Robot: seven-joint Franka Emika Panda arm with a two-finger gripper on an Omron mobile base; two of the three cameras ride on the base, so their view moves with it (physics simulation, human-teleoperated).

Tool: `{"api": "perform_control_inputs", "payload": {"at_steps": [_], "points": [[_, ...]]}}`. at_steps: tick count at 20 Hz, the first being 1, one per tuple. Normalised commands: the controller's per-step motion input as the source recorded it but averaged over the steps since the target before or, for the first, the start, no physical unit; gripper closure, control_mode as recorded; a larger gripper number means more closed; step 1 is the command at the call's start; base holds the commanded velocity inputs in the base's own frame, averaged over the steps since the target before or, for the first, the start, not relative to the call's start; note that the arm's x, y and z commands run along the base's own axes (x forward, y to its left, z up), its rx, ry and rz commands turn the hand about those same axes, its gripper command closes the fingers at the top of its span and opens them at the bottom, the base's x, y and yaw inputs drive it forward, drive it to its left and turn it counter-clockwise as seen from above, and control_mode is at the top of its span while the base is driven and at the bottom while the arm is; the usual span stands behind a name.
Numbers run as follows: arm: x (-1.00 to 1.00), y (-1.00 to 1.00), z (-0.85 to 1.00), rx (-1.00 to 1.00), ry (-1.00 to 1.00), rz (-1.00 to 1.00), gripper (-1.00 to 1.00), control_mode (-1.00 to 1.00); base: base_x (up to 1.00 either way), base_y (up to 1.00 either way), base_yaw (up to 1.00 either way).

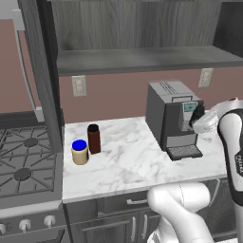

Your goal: Collect the paprika, mayonnaise, and shaker from the cabinet and place them next to the stove.

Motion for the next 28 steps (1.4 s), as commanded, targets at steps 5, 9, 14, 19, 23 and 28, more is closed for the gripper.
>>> {"api": "perform_control_inputs", "payload": {"at_steps": [5, 9, 14, 19, 23, 28], "points": [[-0.18, 0.72, -0.15, -0.02, 0.0, 0.48, 1.0, -1.0, 0.0, 0.0, 0.0], [-0.14, 0.73, -0.2, -0.03, 0.0, 0.49, 1.0, -1.0, 0.0, 0.0, 0.0], [-0.17, 0.78, -0.32, -0.02, 0.0, 0.44, 1.0, -1.0, 0.0, 0.0, 0.0], [-0.13, 0.76, -0.39, 0.0, 0.0, 0.39, 1.0, -1.0, 0.0, 0.0, 0.0], [0.0, 0.72, -0.34, 0.0, -0.01, 0.27, 1.0, -1.0, 0.0, 0.0, 0.0], [0.12, 0.79, -0.28, 0.0, 0.0, 0.12, 1.0, -1.0, 0.0, 0.0, 0.0]]}}
